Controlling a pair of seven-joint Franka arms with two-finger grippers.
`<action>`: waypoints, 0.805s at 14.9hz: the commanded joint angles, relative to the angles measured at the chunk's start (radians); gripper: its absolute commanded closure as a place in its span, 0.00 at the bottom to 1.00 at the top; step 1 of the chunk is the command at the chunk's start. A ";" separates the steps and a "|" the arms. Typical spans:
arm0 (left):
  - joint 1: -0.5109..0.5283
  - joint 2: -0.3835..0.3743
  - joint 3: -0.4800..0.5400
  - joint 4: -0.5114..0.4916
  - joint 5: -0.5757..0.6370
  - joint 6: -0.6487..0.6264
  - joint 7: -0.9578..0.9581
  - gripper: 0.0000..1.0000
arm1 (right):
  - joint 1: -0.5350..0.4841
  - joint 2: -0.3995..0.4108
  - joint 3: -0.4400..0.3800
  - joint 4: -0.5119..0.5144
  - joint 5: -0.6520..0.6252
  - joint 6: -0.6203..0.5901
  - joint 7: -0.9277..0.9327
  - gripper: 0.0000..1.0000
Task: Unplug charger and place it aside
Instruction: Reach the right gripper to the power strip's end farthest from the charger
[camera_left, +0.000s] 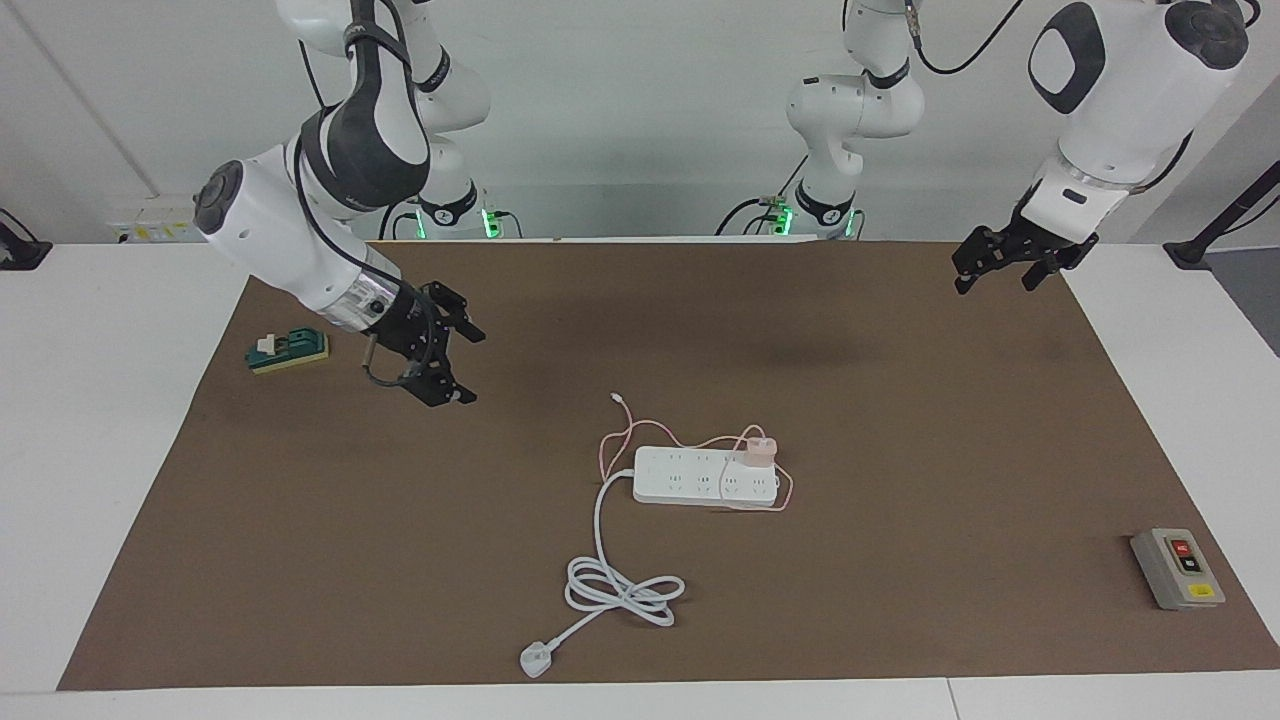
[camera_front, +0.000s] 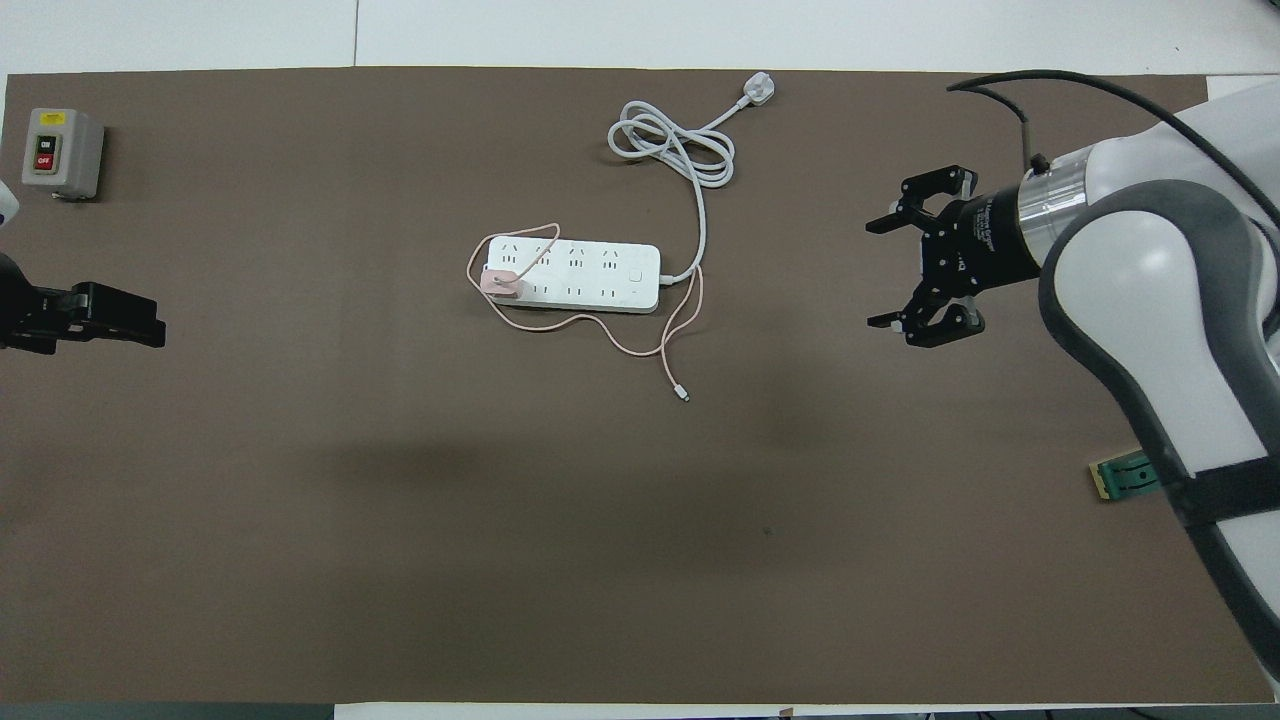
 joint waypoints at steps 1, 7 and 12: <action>-0.008 -0.027 0.004 -0.030 -0.010 0.014 -0.014 0.00 | 0.060 0.046 -0.001 0.000 0.054 0.092 0.047 0.00; -0.028 -0.030 0.004 -0.040 -0.010 0.032 -0.053 0.00 | 0.105 0.188 -0.001 0.006 0.240 0.241 0.073 0.00; -0.067 -0.038 0.002 -0.066 -0.010 0.080 -0.236 0.00 | 0.200 0.316 0.000 0.120 0.248 0.347 0.030 0.00</action>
